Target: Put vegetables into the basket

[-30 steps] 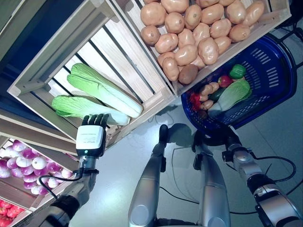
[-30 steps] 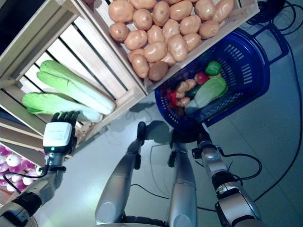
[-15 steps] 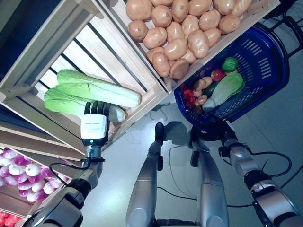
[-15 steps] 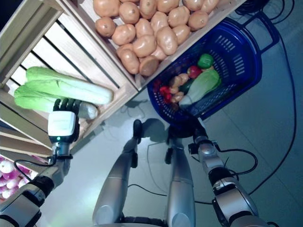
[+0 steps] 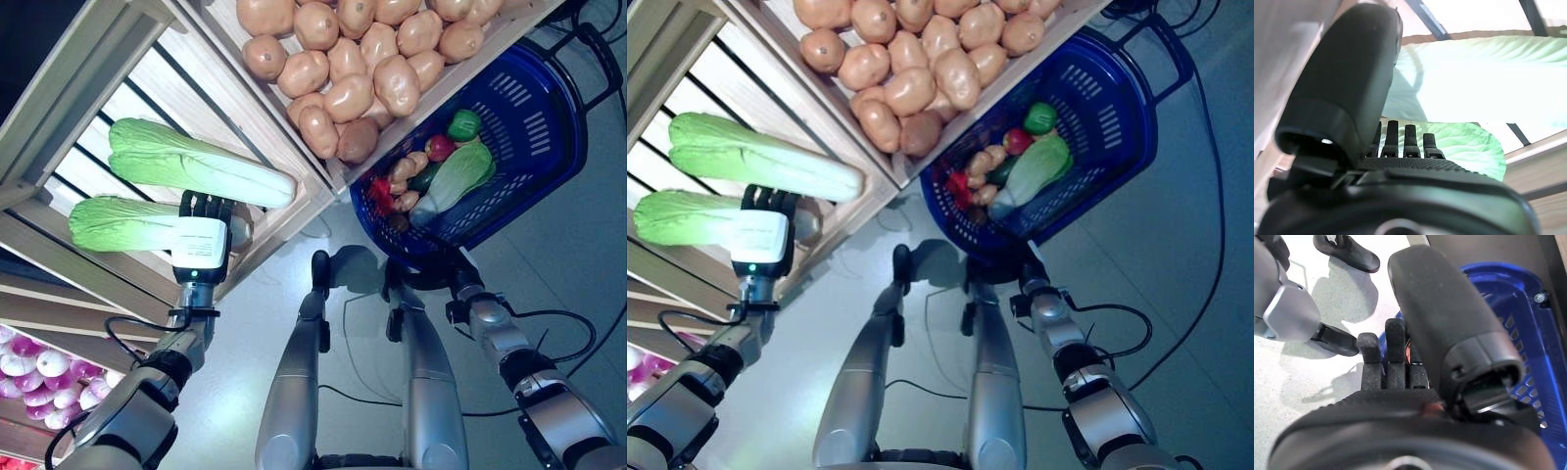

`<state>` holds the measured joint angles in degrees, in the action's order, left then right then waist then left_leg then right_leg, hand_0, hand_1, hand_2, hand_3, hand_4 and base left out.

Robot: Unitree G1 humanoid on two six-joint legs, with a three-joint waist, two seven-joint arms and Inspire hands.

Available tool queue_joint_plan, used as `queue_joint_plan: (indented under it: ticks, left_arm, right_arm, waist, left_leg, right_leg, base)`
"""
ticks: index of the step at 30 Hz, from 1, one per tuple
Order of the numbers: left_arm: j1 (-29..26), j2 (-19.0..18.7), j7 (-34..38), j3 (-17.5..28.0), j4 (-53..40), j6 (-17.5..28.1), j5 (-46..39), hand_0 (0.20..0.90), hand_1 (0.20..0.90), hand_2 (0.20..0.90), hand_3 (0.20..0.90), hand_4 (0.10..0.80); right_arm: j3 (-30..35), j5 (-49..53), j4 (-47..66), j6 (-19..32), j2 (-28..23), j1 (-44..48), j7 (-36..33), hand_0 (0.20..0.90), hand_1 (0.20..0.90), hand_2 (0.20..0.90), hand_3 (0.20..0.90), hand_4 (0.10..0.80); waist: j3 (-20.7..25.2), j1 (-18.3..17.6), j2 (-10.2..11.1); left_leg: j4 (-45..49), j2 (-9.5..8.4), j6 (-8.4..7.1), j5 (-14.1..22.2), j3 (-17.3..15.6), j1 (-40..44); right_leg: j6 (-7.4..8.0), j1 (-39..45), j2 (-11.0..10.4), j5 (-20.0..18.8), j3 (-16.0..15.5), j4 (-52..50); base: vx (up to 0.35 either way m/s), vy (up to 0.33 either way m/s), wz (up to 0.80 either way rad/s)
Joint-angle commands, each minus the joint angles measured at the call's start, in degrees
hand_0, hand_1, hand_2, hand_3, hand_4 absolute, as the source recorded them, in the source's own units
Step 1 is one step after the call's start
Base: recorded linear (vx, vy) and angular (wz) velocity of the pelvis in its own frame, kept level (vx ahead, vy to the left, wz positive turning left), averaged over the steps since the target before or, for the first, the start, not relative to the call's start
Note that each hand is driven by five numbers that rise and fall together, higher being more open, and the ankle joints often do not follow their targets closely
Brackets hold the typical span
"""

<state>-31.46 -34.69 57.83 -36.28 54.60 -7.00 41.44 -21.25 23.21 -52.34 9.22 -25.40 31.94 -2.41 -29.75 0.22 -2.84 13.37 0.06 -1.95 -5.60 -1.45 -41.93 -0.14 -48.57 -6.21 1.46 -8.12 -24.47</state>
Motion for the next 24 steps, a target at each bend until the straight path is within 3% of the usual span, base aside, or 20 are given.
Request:
queue_joint_plan:
  ticks: [1, 8, 11, 16, 19, 24]
  left_arm:
    - [-2.1, -1.3, 2.7, 2.9, 0.0, -0.5, -0.8, 0.900, 0.900, 0.900, 0.900, 0.800]
    - [-6.4, -1.4, 4.6, 2.3, 1.5, 0.3, -2.9, 0.900, 0.900, 0.900, 0.900, 0.800]
    - [-7.8, -1.8, 4.8, 3.0, 2.2, 0.3, -5.5, 0.625, 0.625, 0.625, 0.625, 0.616]
    - [-9.1, -1.2, 7.2, 5.5, 3.4, 0.5, -12.4, 0.502, 0.502, 0.502, 0.502, 0.535]
    - [-10.2, 0.0, 9.6, 7.0, 3.8, 1.3, -14.3, 0.300, 0.300, 0.300, 0.300, 0.400]
    - [-12.6, 1.7, 10.6, 8.3, 6.1, 2.8, -15.1, 0.300, 0.300, 0.300, 0.300, 0.400]
  right_arm:
    - [-0.9, 2.7, -3.8, -2.3, -4.0, 2.6, -1.1, 0.900, 0.900, 0.900, 0.900, 0.800]
    - [-1.2, 3.7, -4.5, -2.0, -4.3, 3.9, -0.9, 0.900, 0.900, 0.900, 0.900, 0.800]
    - [-1.4, 4.1, -4.4, -2.1, -4.4, 4.0, -1.2, 0.900, 0.900, 0.900, 0.900, 0.800]
    - [-1.9, 5.1, -3.6, -2.7, -4.7, 3.8, -2.0, 0.900, 0.900, 0.900, 0.900, 0.800]
    - [-2.1, 5.3, -2.9, -2.6, -4.1, 3.6, -2.6, 0.900, 0.900, 0.900, 0.900, 0.800]
    - [-2.2, 6.0, -3.1, -1.9, -2.7, 4.1, -3.0, 0.900, 0.900, 0.900, 0.900, 0.800]
  waist:
    - [0.0, 0.6, -1.8]
    - [0.0, 0.2, -1.3]
    - [0.0, 0.1, -0.8]
    - [0.0, -0.2, 0.0]
    - [0.0, -0.3, 0.9]
    - [0.0, -0.6, 2.4]
  left_leg:
    - [5.0, -1.42, -1.37, -0.8, -0.7, -4.7]
    - [5.3, -1.07, -1.35, -0.8, -0.6, -5.8]
    - [5.5, -1.08, -1.36, -0.8, -0.4, -6.3]
    - [6.6, -1.08, -1.42, -0.8, 0.0, -7.6]
    - [6.9, -1.03, -1.41, -0.7, 0.4, -8.3]
    - [7.2, -0.85, -1.57, -0.6, 1.2, -9.0]
  right_leg:
    - [1.38, 2.7, 0.6, -3.0, -0.9, 3.3]
    - [1.37, 1.7, 0.8, -2.8, -0.9, 2.7]
    - [1.44, 1.3, 1.0, -2.9, -0.9, 2.5]
    - [1.42, -0.1, 1.4, -2.9, -0.6, 1.3]
    - [1.41, -0.5, 1.6, -2.8, -0.6, 0.9]
    - [1.45, -1.0, 2.0, -3.1, -0.7, 0.8]
  base:
    - [0.014, 0.015, -0.05]
    - [0.002, 0.001, -0.01]
    - [0.000, 0.000, 0.00]
    - [0.000, 0.000, 0.00]
    - [-0.008, -0.033, 0.02]
    - [-0.019, -0.072, 0.05]
